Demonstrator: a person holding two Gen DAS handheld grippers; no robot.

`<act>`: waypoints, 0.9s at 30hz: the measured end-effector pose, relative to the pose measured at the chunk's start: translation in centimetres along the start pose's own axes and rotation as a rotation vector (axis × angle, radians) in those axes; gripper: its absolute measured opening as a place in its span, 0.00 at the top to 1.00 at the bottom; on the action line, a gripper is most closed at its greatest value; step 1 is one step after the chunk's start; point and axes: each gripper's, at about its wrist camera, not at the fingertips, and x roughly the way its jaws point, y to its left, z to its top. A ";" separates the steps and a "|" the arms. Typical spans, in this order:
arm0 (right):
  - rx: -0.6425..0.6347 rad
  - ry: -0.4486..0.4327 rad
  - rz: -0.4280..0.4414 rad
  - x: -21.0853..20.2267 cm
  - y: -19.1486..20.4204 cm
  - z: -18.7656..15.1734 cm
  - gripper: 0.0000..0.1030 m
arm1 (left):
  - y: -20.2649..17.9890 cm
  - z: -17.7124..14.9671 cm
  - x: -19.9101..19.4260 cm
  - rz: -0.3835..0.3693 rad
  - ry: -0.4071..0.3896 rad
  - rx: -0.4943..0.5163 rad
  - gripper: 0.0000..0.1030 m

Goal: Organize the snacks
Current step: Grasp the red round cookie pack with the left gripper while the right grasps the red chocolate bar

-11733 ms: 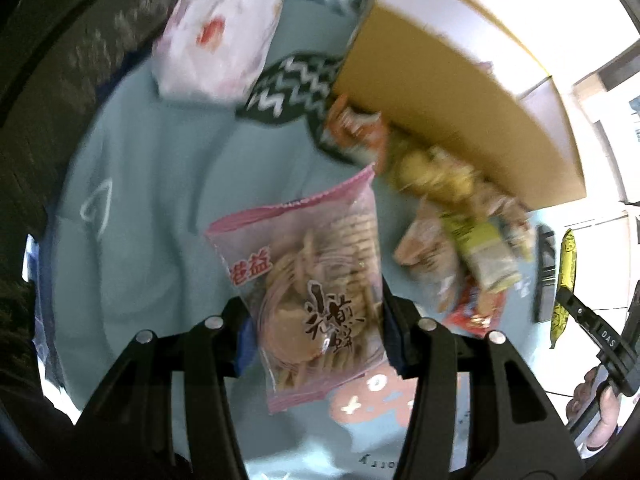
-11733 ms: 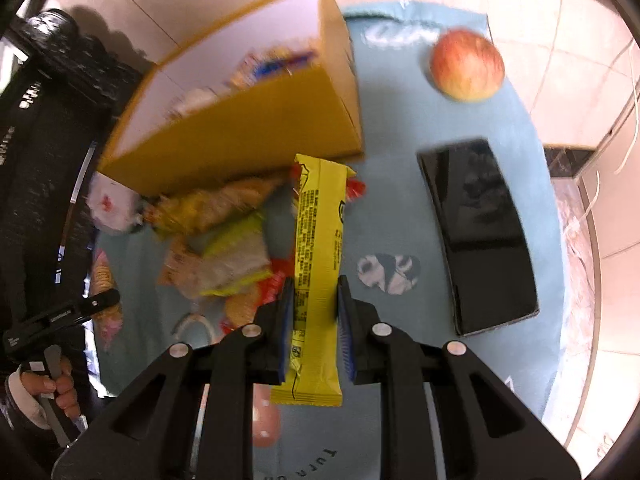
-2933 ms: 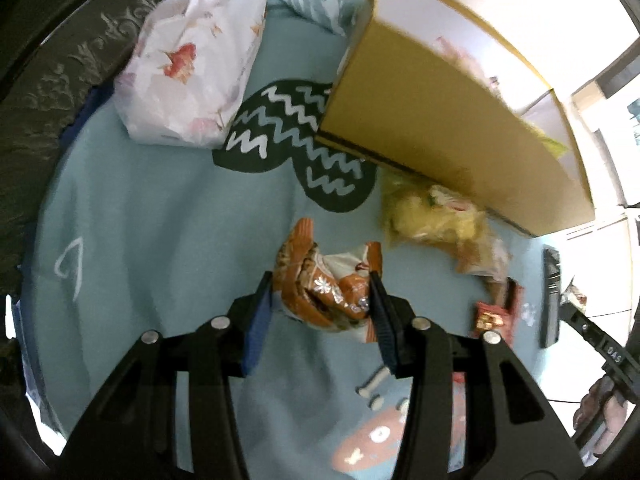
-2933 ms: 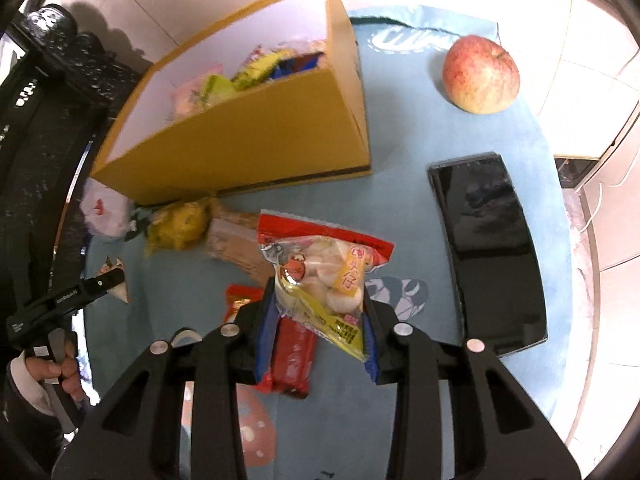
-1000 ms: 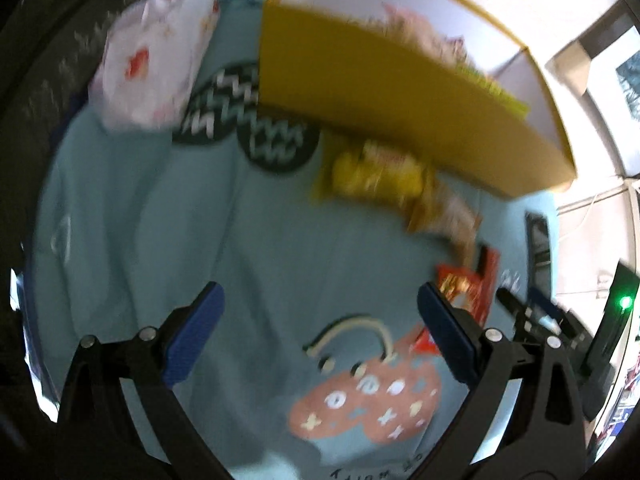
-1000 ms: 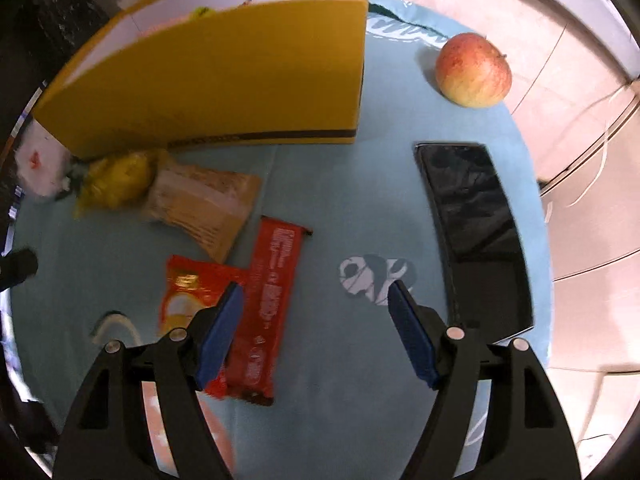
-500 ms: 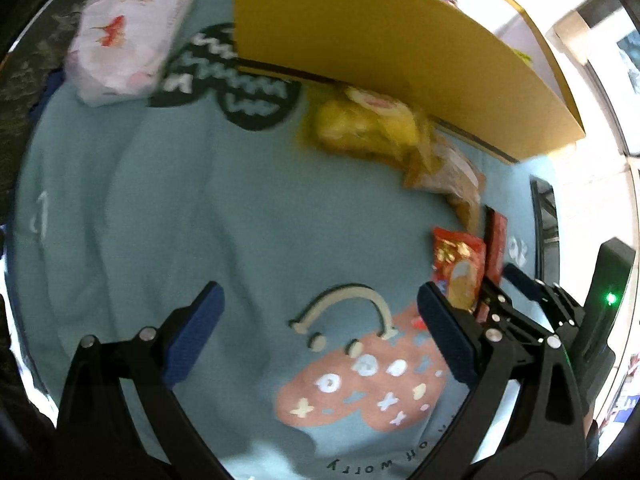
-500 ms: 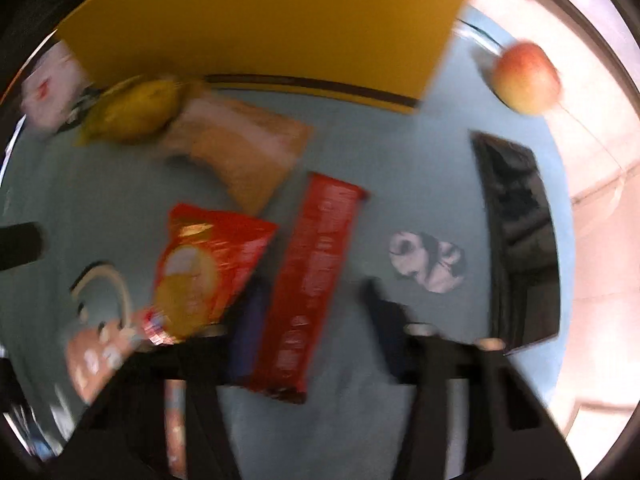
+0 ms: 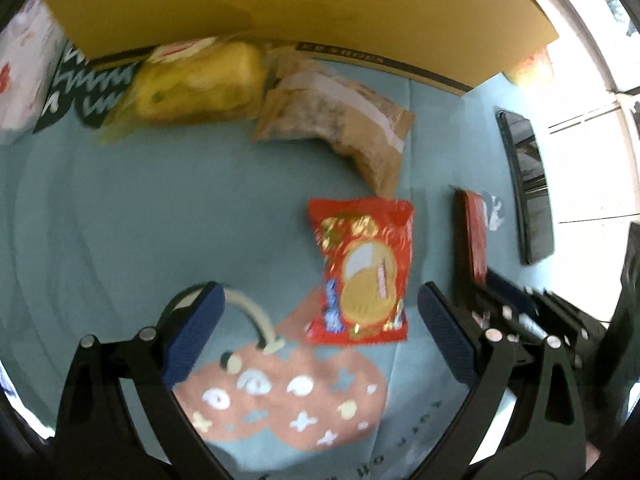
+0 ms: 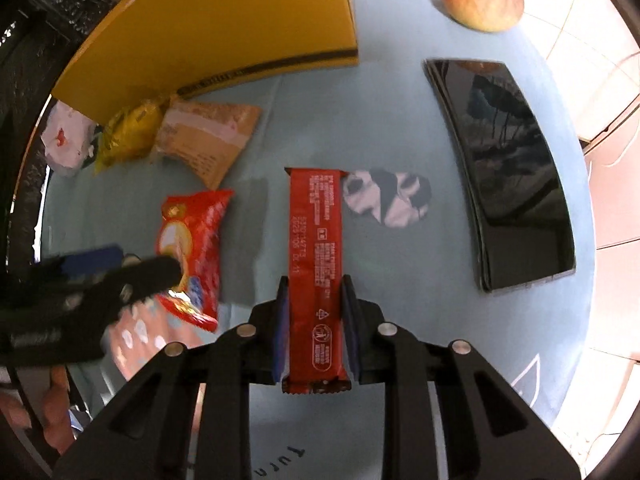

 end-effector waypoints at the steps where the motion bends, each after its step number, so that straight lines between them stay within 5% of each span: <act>1: -0.007 -0.004 -0.002 0.1 0.0 -0.2 0.76 | -0.4 0.2 0.4 0.008 0.006 0.005 0.04; 7: -0.050 -0.009 -0.002 1.0 1.1 0.3 0.67 | -2.1 0.3 2.0 0.119 -0.025 0.055 0.19; 9: -0.087 0.001 0.097 1.5 2.1 0.3 0.23 | -2.0 0.2 1.7 0.162 -0.051 0.076 0.49; 11: -0.163 0.026 0.106 2.3 3.6 0.1 0.02 | -1.4 0.3 1.3 0.158 -0.068 0.079 0.56; 18: -0.324 0.019 -0.168 4.1 8.3 -1.4 0.01 | 0.5 -0.6 0.9 0.117 -0.072 0.092 0.57; 22: -0.307 0.015 -0.172 4.2 8.7 -1.7 0.01 | 2.2 -1.0 0.5 0.105 -0.075 0.066 0.57; 23: -0.298 0.009 -0.174 3.9 8.8 -1.7 0.08 | 3.0 -1.1 0.3 0.099 -0.078 0.063 0.57; 26: -0.260 -0.026 -0.165 2.1 8.2 -1.4 0.76 | 4.0 -1.2 0.2 0.091 -0.077 0.061 0.57; 27: -0.244 -0.014 -0.157 2.1 8.1 -1.2 0.77 | 4.3 -1.3 0.3 0.091 -0.077 0.063 0.57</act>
